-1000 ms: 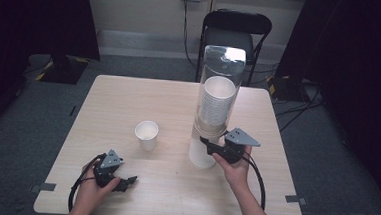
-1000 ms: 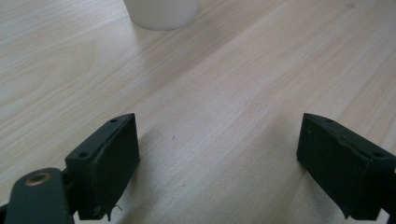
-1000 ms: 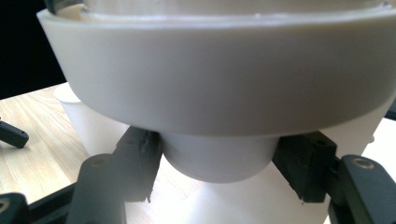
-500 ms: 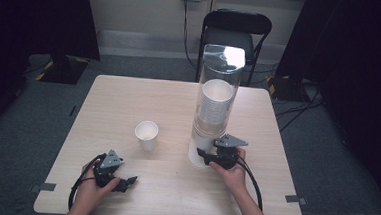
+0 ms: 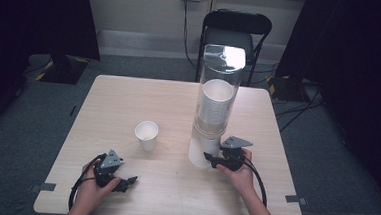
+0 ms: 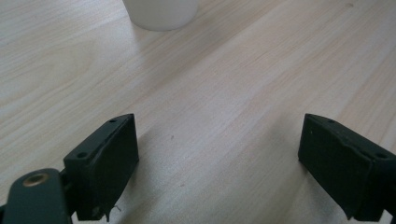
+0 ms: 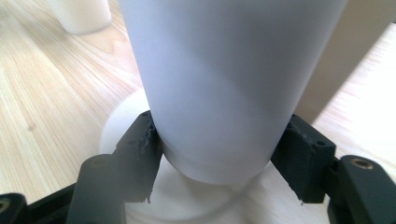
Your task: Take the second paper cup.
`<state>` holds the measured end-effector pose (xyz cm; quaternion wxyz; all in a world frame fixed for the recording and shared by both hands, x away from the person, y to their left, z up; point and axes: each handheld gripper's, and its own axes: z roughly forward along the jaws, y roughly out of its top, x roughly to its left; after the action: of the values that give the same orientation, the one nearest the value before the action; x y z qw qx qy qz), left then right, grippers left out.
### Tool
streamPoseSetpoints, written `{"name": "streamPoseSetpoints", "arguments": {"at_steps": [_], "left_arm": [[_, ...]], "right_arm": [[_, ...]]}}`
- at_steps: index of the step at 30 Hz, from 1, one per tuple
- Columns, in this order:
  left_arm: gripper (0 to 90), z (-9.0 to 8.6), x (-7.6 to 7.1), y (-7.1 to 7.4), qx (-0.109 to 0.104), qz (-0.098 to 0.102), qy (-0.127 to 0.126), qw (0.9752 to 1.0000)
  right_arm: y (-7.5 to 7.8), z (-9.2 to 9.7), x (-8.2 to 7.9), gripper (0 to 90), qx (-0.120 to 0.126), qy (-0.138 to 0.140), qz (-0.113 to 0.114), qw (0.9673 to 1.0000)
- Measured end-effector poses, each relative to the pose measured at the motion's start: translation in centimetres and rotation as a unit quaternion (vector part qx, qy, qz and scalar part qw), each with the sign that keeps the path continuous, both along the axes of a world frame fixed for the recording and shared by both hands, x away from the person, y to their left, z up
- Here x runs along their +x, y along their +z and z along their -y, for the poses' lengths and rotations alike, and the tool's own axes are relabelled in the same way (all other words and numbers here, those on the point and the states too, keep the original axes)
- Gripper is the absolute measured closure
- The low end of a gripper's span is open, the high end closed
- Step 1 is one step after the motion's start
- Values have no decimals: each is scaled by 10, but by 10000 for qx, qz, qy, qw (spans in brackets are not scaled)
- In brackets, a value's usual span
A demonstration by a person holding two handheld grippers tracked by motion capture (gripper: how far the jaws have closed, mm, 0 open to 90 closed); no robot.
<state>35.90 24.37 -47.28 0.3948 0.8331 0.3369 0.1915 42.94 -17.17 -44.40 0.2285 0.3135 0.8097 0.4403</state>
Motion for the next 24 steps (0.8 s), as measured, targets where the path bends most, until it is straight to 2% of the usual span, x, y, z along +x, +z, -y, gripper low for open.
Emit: {"name": "streamPoseSetpoints", "arguments": {"at_steps": [6,11,17,19,24], "left_arm": [[117,0,0,0,-1,1,0,10000],[117,0,0,0,-5,1,1,10000],[117,0,0,0,2,3,0,10000],[117,0,0,0,3,3,0,10000],[117,0,0,0,-3,4,7,10000]], "right_arm": [[-3,6,-5,366,-76,66,-110,9999],[-2,14,-6,365,-170,34,-75,9998],[-8,37,-6,364,-21,-289,-280,9992],[-10,43,-5,363,-63,-383,-355,9986],[-7,51,-4,363,-41,-500,-310,9983]]}}
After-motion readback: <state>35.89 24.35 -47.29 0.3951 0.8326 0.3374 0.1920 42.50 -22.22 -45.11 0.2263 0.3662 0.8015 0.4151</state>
